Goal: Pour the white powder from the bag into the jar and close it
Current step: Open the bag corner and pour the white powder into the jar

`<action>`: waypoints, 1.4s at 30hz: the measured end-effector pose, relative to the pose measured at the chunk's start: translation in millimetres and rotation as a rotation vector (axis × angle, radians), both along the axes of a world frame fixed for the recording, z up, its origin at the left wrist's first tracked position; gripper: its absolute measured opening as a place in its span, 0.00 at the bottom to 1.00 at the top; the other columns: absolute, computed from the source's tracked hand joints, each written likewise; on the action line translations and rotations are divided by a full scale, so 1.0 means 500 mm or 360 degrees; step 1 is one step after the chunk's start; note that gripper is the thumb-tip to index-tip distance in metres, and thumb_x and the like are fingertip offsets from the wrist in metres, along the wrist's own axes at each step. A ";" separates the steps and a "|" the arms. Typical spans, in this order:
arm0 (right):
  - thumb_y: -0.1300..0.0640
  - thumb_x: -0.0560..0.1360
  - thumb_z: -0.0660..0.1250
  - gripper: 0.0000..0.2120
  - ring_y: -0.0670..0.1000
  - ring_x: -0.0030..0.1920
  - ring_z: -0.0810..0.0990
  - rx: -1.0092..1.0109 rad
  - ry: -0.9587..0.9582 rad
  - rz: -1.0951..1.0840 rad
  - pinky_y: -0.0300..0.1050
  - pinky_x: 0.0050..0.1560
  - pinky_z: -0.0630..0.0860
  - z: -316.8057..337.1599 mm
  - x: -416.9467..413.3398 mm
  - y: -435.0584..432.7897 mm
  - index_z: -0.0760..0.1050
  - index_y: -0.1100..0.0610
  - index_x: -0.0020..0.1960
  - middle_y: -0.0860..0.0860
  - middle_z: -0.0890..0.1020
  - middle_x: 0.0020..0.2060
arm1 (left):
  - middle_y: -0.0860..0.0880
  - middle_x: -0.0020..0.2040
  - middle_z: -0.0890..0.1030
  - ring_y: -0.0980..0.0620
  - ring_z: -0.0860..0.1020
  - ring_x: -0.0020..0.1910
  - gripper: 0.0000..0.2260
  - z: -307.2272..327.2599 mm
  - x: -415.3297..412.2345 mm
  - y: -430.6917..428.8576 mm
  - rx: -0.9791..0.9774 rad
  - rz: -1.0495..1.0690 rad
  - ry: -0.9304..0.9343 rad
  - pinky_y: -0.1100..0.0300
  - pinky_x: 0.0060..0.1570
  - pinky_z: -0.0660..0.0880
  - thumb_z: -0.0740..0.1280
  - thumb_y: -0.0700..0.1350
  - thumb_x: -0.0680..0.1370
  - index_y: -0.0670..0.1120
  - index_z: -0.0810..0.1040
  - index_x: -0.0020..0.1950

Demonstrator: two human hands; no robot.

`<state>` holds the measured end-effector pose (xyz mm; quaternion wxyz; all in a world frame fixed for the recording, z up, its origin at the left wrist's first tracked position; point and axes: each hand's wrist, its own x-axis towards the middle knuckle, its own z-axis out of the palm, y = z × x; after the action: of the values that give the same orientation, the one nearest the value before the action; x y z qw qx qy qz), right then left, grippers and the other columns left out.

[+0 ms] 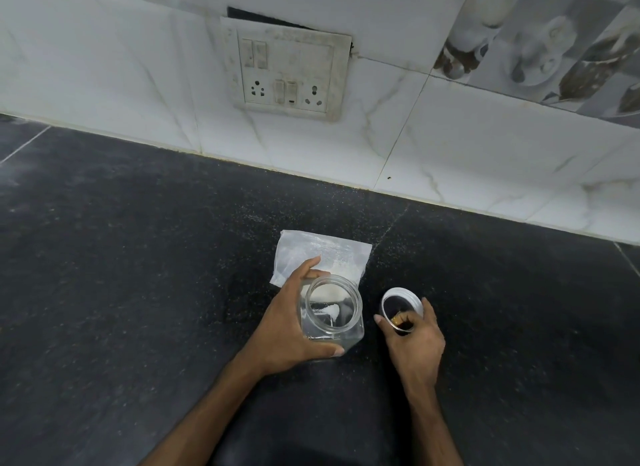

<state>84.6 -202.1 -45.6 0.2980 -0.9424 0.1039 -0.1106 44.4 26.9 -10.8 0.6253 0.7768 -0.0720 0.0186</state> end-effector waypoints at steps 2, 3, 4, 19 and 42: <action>0.45 0.63 0.81 0.14 0.58 0.76 0.64 -0.0105 0.0044 -0.0064 0.61 0.72 0.61 0.022 0.009 0.004 0.83 0.53 0.41 0.57 0.68 0.74 | 0.61 0.66 0.72 0.56 0.74 0.68 0.58 -0.001 0.002 0.008 -0.0045 -0.0077 0.0047 0.57 0.68 0.71 0.86 0.50 0.56 0.61 0.54 0.77; 0.45 0.65 0.80 0.15 0.58 0.75 0.65 -0.0080 -0.0007 -0.0061 0.61 0.72 0.61 0.039 0.013 0.010 0.83 0.53 0.44 0.57 0.69 0.74 | 0.61 0.67 0.72 0.56 0.73 0.69 0.57 0.000 0.005 0.016 -0.0116 -0.0147 0.0099 0.59 0.68 0.71 0.85 0.52 0.56 0.61 0.54 0.77; 0.45 0.67 0.78 0.14 0.58 0.73 0.68 0.0002 -0.0091 -0.0025 0.59 0.71 0.66 0.058 0.018 0.020 0.83 0.53 0.45 0.56 0.72 0.71 | 0.59 0.68 0.73 0.56 0.72 0.69 0.53 0.005 0.011 0.025 -0.0232 -0.0195 0.0135 0.60 0.67 0.71 0.83 0.58 0.58 0.61 0.56 0.77; 0.49 0.71 0.76 0.22 0.51 0.46 0.85 0.1120 0.0352 0.0154 0.47 0.50 0.81 0.111 0.133 0.142 0.72 0.50 0.60 0.53 0.85 0.42 | 0.50 0.56 0.80 0.54 0.79 0.50 0.24 0.042 0.182 0.073 0.0170 0.0634 0.0620 0.63 0.44 0.74 0.75 0.54 0.73 0.49 0.73 0.65; 0.56 0.73 0.75 0.09 0.53 0.42 0.80 0.1562 0.0201 0.0158 0.52 0.52 0.77 0.108 0.175 0.145 0.80 0.60 0.48 0.55 0.83 0.37 | 0.61 0.48 0.83 0.71 0.78 0.43 0.11 0.048 0.145 0.087 0.0131 0.0607 0.0189 0.75 0.43 0.71 0.73 0.48 0.76 0.54 0.82 0.58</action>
<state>172.2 -129.7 8.7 0.7045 -0.6997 0.1165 0.0230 116.8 70.6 13.2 0.5813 0.8010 0.1126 0.0879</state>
